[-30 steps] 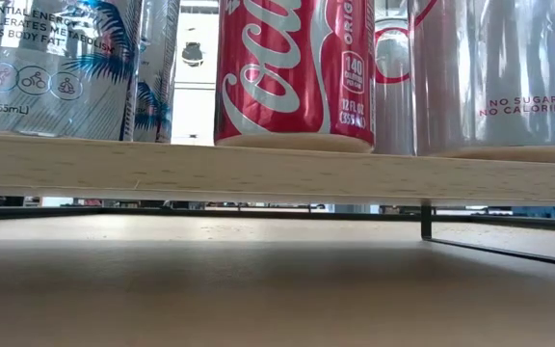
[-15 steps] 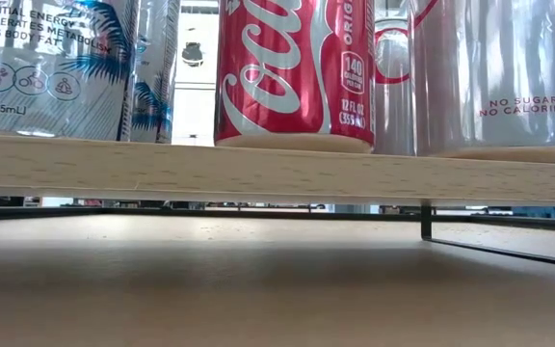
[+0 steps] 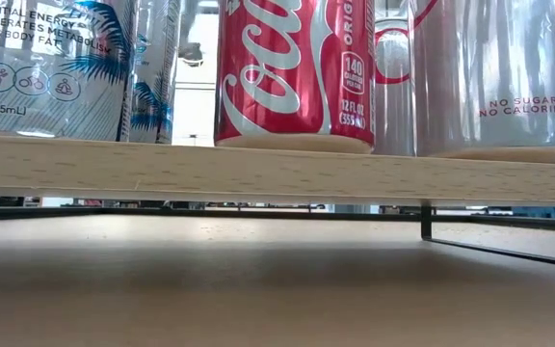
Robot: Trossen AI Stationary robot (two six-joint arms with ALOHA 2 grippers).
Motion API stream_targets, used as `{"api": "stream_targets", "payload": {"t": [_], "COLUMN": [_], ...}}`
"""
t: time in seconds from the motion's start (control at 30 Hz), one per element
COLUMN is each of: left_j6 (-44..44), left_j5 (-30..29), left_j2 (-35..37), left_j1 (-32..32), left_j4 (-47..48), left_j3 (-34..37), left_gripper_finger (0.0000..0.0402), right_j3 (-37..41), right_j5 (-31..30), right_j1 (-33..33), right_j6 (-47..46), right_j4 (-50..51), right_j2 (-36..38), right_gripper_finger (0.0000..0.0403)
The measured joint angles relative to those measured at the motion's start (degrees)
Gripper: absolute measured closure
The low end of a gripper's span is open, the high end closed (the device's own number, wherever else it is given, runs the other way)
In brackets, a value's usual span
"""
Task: Place canned beverage on shelf
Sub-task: Put the white pink soda can aligned with the other white pink soda can on the shelf
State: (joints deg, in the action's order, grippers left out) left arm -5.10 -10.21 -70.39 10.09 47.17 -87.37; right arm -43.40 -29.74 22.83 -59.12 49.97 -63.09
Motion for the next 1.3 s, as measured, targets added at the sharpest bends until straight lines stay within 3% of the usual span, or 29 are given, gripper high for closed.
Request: {"api": "stream_targets", "payload": {"t": [0.1,0.23,0.5,1.0,1.3], "left_j6": [-3.14,-9.69,-24.0,-40.58,-49.82], "left_j5": [-4.16,-5.09,-12.47,-35.85,-40.46], "left_j2": [5.72,11.93,17.75,8.82,1.13], "left_j1": [2.96,6.71,17.13,38.24,42.82], "left_j4": [0.02,-1.08,-4.89,-7.79,-8.15], "left_j3": [5.03,12.58,23.81,24.71,24.7], "left_gripper_finger": [0.017,0.017,0.017,0.017,0.017], "right_j3": [0.0,0.0,0.0,0.0,0.0], "right_j5": [0.02,0.0,-0.02,0.16,1.8], "right_j1": [-0.53,-0.91,-2.14,-5.37,-5.25], "right_j6": [-0.56,-0.86,-0.86,-0.58,-0.38], "right_j4": [-0.26,-1.18,-2.24,-2.64,-2.62], "right_j2": [0.0,0.0,0.0,0.0,0.0], "right_gripper_finger": [0.0036,0.0036,0.0036,0.0036,0.0036]}}
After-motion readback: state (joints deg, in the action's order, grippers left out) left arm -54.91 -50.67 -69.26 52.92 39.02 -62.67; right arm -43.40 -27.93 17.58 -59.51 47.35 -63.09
